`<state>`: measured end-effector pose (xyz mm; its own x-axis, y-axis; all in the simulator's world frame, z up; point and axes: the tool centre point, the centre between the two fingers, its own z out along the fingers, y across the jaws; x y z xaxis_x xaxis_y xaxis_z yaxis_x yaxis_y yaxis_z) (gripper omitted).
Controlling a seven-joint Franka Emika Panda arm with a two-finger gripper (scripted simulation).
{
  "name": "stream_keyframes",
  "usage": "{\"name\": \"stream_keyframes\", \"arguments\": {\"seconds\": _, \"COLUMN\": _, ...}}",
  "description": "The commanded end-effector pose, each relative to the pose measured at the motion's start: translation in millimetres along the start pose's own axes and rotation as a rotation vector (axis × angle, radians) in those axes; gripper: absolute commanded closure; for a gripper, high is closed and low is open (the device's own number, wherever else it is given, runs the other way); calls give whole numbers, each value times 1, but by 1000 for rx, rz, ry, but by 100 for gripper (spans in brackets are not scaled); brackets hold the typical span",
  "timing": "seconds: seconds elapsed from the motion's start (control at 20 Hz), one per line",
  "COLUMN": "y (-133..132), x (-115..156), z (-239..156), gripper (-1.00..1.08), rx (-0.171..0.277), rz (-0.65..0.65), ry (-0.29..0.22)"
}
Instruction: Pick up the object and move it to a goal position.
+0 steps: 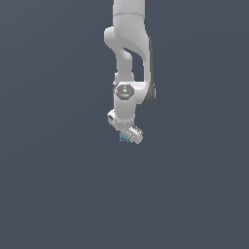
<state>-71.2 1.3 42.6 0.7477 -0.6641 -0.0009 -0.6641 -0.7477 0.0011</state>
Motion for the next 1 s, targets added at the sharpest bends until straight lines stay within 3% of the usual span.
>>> {"name": "stream_keyframes", "arguments": {"seconds": 0.0, "y": -1, "x": 0, "z": 2, "gripper": -92, "rx": 1, "rz": 0, "ry": 1}}
{"name": "stream_keyframes", "arguments": {"seconds": 0.05, "y": -1, "x": 0, "z": 2, "gripper": 108, "rx": 1, "rz": 0, "ry": 1}}
{"name": "stream_keyframes", "arguments": {"seconds": 0.95, "y": -4, "x": 1, "z": -18, "gripper": 108, "rx": 2, "rz": -1, "ry": 1}}
